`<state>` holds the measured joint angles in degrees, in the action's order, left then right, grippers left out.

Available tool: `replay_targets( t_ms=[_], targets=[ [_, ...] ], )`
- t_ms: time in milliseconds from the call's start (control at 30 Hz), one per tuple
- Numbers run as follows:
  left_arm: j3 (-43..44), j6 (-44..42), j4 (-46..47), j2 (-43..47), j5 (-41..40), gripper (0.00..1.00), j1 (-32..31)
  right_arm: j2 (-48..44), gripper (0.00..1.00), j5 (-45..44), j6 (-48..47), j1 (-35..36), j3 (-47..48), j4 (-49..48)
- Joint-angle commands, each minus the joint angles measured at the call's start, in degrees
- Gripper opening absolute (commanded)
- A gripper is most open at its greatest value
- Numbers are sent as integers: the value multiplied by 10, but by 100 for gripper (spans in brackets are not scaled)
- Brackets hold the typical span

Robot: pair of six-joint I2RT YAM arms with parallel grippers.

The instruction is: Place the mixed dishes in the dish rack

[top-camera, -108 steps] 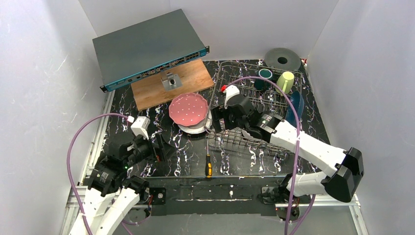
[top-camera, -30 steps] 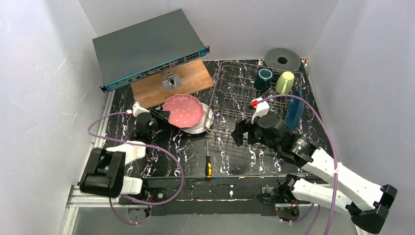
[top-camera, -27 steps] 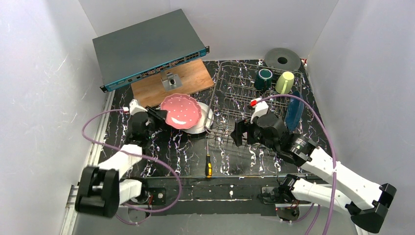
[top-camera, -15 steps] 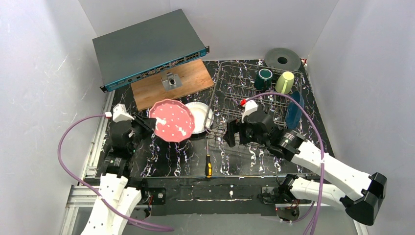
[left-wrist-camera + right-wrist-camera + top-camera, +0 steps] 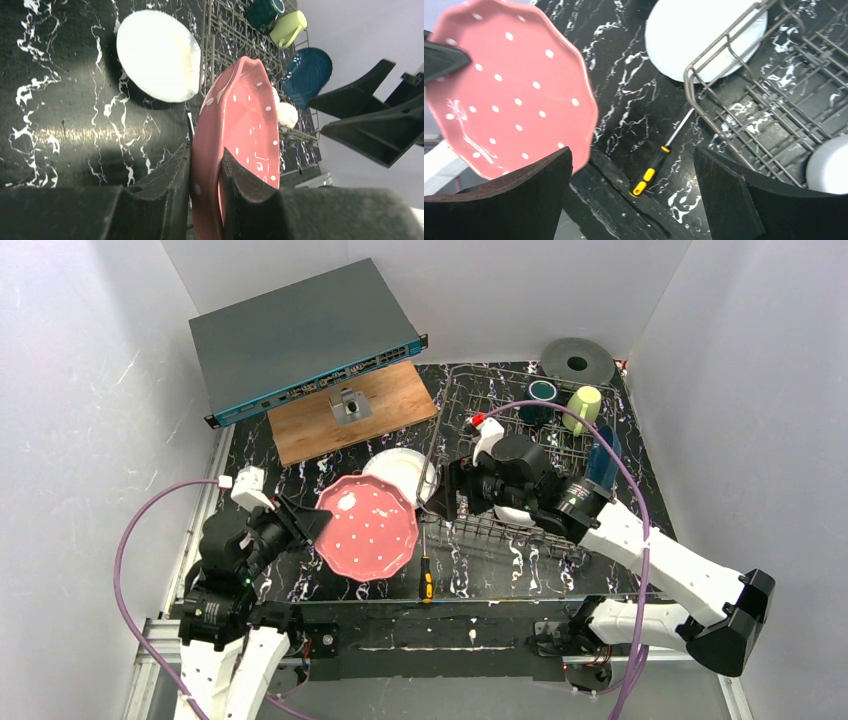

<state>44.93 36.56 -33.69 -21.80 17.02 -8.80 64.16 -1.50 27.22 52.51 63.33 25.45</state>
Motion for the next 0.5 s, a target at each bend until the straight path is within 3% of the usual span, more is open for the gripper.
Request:
replay_targets(
  t_ms=[0,133,267,467],
  targets=[
    [30,14,-23,23,31,0,1,14,98,58,23,-2,37,-18],
    [31,26,-54,27,43,0,1,30,98,100,56,-14,32,-37],
    [11,71,-54,36,56,0,1,58,98,198,114,-45,25,-79],
    [-45,150,12,41,124,0,1,97,98,267,172,-64,22,-116]
  ],
)
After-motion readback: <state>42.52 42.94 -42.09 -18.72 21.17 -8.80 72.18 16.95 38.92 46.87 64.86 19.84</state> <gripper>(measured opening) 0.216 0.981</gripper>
